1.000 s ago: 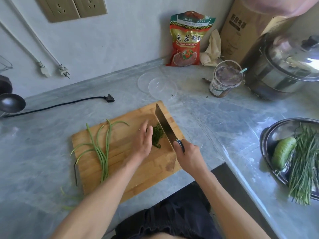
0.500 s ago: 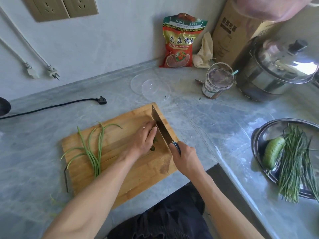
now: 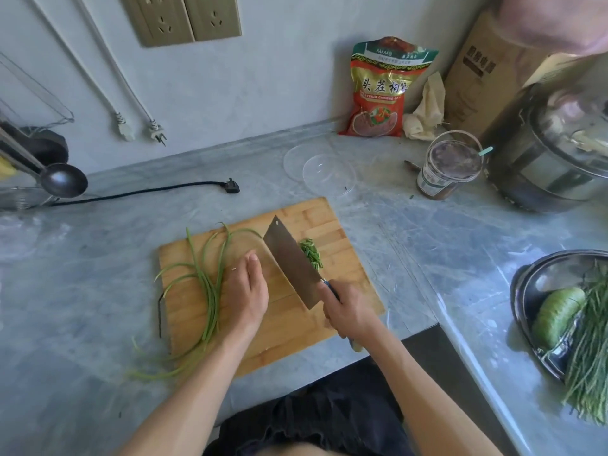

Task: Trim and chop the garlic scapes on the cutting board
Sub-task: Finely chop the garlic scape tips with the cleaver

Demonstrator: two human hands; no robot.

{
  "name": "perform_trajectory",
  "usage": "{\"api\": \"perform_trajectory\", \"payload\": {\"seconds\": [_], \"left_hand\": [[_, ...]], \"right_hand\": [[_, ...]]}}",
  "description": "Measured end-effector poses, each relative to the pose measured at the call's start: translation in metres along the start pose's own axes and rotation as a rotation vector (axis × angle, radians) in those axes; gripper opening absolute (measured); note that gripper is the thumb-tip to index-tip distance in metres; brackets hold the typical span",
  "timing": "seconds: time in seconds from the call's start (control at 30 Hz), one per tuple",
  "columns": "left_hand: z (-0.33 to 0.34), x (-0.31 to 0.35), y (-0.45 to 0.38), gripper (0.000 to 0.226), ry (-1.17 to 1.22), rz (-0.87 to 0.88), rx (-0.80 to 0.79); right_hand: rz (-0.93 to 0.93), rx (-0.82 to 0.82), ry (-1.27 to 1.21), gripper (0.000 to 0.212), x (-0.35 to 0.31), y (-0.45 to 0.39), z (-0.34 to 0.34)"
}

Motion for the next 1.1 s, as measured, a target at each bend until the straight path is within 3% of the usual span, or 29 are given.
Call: {"api": "perform_trajectory", "payload": {"seconds": [0.33, 0.63, 0.87, 0.97, 1.1], "left_hand": [[-0.013, 0.005, 0.018, 0.024, -0.097, 0.075, -0.071], [-0.015, -0.001, 0.037, 0.022, -0.164, -0.008, -0.048], [-0.017, 0.005, 0.041, 0.019, -0.162, -0.007, -0.031], [-0.007, 0.007, 0.034, 0.023, -0.197, 0.022, -0.056], [0.023, -0.010, 0.027, 0.050, -0.617, -0.091, -0.136]], "right_hand": [[-0.008, 0.135, -0.097, 0.049, -0.005, 0.006, -0.024], [-0.008, 0.002, 0.068, 0.045, -0.011, 0.003, 0.007], [0.045, 0.080, 0.003, 0.041, 0.001, 0.007, -0.011], [0.019, 0.209, -0.016, 0.042, 0.003, 0.010, -0.031], [0.044, 0.341, -0.034, 0.042, 0.017, 0.008, -0.058]]}}
Point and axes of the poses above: each hand's wrist, its own y-axis away from the middle knuckle, its own z-axis out of the palm, x = y × z, the point moved 9 cm from there along -y, towards the middle knuckle, and after that the axes turned 5 degrees about y, right-handed, at the moved point
